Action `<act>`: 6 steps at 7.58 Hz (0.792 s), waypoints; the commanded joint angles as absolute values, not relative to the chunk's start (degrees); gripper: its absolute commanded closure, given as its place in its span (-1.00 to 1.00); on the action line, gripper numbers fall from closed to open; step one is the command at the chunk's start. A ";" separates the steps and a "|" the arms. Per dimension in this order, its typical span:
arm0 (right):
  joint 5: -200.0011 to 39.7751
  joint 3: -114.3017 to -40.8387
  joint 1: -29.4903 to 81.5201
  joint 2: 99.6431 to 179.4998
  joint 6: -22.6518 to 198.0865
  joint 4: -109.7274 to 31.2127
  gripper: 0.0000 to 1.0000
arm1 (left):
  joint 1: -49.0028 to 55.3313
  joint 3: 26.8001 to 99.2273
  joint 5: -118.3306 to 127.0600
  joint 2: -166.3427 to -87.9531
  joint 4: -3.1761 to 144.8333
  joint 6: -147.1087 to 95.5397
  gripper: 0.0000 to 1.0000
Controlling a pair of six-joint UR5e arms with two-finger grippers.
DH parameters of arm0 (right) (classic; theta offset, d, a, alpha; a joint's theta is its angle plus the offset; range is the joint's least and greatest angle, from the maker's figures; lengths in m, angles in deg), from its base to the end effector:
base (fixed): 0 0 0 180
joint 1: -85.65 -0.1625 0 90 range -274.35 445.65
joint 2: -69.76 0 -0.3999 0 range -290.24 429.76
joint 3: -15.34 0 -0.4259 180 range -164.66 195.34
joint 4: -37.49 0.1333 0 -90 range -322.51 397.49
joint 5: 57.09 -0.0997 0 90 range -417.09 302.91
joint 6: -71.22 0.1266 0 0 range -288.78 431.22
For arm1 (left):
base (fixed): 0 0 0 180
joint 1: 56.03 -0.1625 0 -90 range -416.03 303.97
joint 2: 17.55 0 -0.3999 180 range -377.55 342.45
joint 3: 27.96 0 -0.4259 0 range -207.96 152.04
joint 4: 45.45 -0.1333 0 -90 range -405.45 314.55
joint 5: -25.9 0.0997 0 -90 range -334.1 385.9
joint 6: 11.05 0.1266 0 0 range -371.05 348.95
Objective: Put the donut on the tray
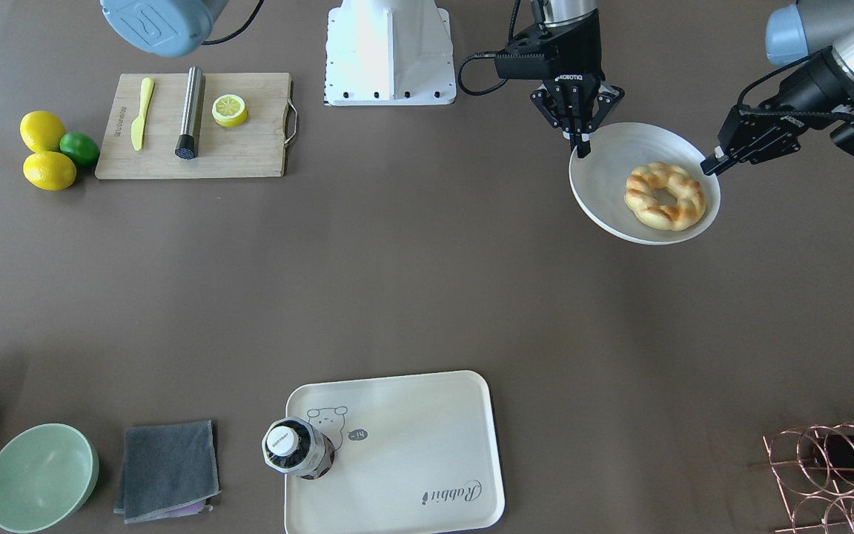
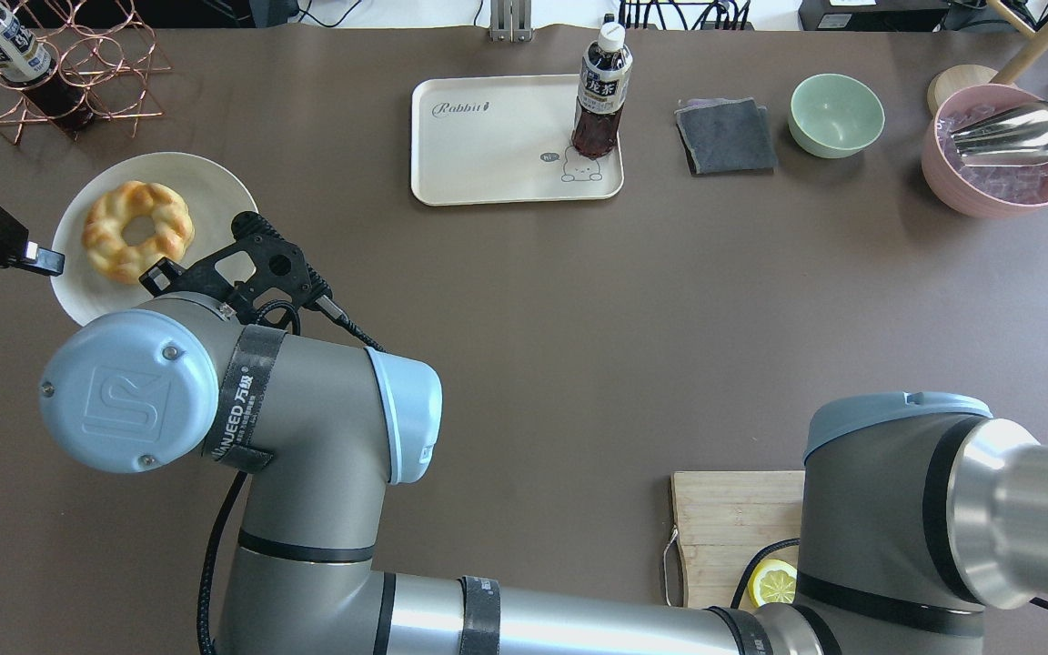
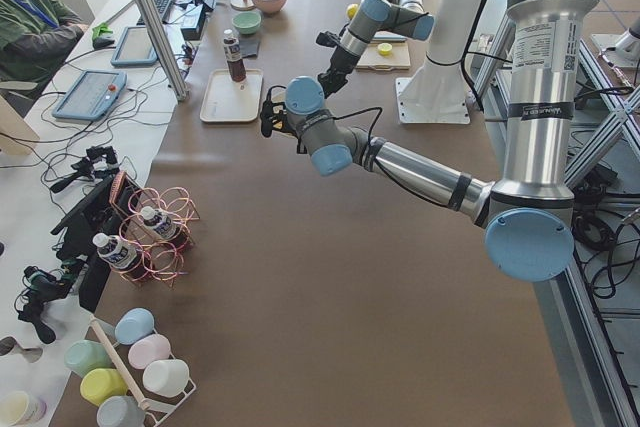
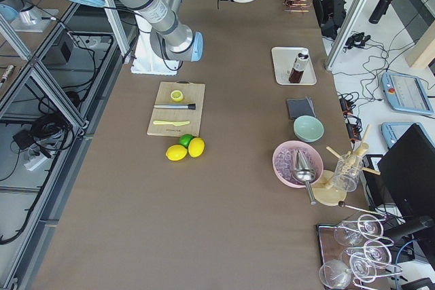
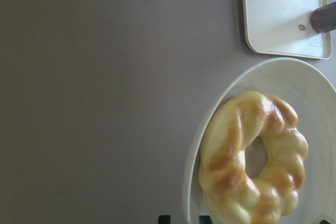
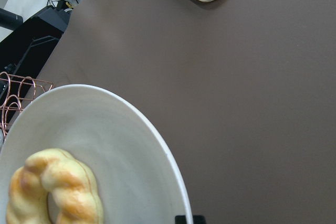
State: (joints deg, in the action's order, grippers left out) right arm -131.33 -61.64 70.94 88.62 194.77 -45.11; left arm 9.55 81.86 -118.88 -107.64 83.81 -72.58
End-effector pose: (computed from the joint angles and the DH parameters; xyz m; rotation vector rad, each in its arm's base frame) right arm -0.6882 -0.3540 -0.1101 0.0573 -1.2060 0.8990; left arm 0.1857 -0.4812 0.3692 0.1028 1.2669 -0.0651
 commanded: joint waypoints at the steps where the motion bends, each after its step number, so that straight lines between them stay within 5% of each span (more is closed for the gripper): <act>1: -131.80 -62.27 70.62 88.66 190.42 -45.13 -0.33 | 9.62 81.65 -118.86 -107.64 83.75 -72.58 1.00; 2: -132.67 -62.44 70.27 88.75 189.61 -45.13 -0.99 | 9.62 81.56 -118.86 -107.55 83.75 -72.58 1.00; 6: -145.30 -66.31 63.78 89.89 185.14 -47.75 -1.00 | 9.54 80.16 -116.76 -108.17 83.31 -72.67 1.00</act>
